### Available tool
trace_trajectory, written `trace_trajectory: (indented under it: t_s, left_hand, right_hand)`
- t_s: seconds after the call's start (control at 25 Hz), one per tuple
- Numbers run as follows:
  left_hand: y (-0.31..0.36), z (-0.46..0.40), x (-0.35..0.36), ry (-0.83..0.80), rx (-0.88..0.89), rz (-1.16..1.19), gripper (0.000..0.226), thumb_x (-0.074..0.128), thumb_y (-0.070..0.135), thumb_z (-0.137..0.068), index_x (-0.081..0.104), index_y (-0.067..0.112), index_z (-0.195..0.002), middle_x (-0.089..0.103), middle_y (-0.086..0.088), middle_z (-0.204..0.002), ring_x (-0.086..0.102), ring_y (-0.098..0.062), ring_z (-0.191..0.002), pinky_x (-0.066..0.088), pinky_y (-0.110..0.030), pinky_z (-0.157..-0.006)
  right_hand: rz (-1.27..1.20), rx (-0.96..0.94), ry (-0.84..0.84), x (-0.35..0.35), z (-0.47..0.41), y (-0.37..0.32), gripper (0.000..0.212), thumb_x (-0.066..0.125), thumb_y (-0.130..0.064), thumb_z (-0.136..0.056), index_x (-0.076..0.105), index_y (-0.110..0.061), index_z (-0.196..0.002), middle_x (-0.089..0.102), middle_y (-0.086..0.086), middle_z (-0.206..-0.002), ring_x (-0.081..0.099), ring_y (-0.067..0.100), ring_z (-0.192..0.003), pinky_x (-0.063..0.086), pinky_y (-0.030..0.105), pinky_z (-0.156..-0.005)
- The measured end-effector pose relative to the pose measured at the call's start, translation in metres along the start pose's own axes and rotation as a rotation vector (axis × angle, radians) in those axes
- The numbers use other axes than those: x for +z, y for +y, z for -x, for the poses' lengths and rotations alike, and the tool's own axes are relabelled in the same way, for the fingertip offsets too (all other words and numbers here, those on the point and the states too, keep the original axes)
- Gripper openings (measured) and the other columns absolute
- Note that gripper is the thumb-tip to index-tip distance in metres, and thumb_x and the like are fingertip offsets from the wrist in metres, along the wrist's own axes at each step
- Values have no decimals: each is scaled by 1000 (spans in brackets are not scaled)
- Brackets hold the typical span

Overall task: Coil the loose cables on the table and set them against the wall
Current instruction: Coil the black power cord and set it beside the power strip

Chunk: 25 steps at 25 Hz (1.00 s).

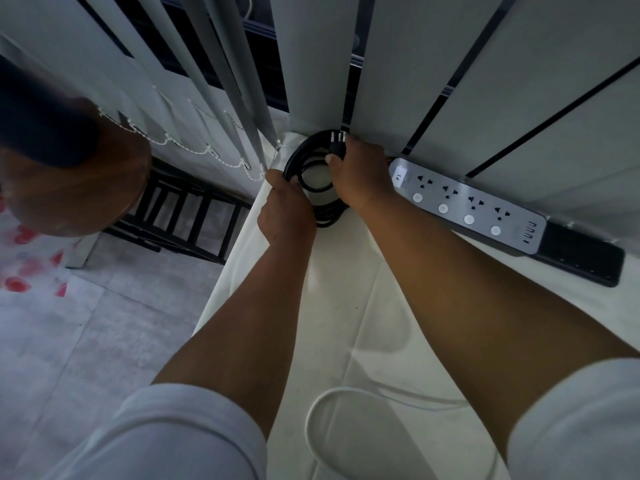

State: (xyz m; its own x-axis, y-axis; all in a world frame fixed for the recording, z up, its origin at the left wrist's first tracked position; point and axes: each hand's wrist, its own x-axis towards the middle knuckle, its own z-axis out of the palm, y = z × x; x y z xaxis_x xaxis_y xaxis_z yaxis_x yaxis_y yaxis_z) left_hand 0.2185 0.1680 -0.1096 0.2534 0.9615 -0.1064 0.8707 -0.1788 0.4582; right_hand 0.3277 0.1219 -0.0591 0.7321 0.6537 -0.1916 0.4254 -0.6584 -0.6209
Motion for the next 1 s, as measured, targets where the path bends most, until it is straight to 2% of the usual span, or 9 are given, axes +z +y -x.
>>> trace_trajectory:
  t_s: [0.08, 0.2, 0.32, 0.44, 0.56, 0.72, 0.88, 1.0]
  left_hand:
    - [0, -1, 0, -3, -3, 1, 40, 32, 36, -101, 34, 6, -128, 70, -19, -98, 66, -41, -85, 36, -38, -66]
    - [0, -1, -1, -2, 7, -16, 40, 31, 37, -101, 32, 8, -129, 70, -19, -98, 66, -40, -85, 33, -37, -65]
    - [0, -1, -2, -12, 12, -21, 37, 31, 37, -100, 32, 11, -125, 69, -18, -95, 65, -39, -83, 32, -37, -64]
    - [0, -2, -4, -24, 16, -25, 33, 30, 37, -101, 34, 12, -122, 69, -16, -92, 65, -38, -81, 32, -38, -64]
    - [0, -2, -4, -19, 31, -32, 31, 29, 37, -101, 37, 11, -117, 69, -15, -89, 65, -38, -80, 32, -38, -63]
    - [1, -2, -4, -20, 30, -37, 33, 29, 36, -102, 36, 10, -122, 69, -15, -91, 65, -38, -82, 34, -38, -63]
    - [1, -1, -5, -18, 53, -54, 32, 29, 35, -102, 36, 11, -122, 68, -13, -88, 64, -37, -78, 33, -38, -61]
    - [0, -1, -5, -38, 86, -74, 25, 29, 33, -102, 36, 15, -117, 59, -7, -76, 62, -35, -73, 32, -37, -59]
  right_hand:
    - [32, -67, -20, -1, 2, 2, 33, 55, -27, -96, 58, -1, -115, 66, 21, -113, 61, 35, -107, 43, 30, -80]
    - [94, -201, -63, -3, 5, 3, 30, 56, -24, -95, 59, -1, -114, 67, 21, -108, 62, 36, -102, 37, 28, -73]
    - [125, -258, -56, -3, 4, 0, 31, 56, -20, -96, 57, -1, -121, 66, 22, -113, 60, 37, -106, 41, 31, -77]
    - [139, -267, -41, -3, 2, -1, 33, 56, -18, -96, 55, -1, -124, 64, 23, -117, 58, 38, -110, 45, 37, -84]
    - [110, -282, -23, -3, 3, 1, 32, 58, -17, -95, 55, -1, -122, 66, 22, -115, 60, 37, -109, 45, 34, -82]
    - [98, -283, -32, -3, 3, 3, 34, 57, -18, -96, 53, -1, -125, 65, 22, -117, 59, 38, -110, 46, 37, -85]
    - [85, -285, -8, -1, 1, 4, 35, 57, -18, -97, 52, -2, -128, 65, 21, -119, 60, 36, -111, 40, 31, -79]
    - [63, -258, 23, 1, -1, 4, 33, 57, -18, -97, 53, -2, -125, 66, 20, -117, 61, 36, -110, 32, 26, -74]
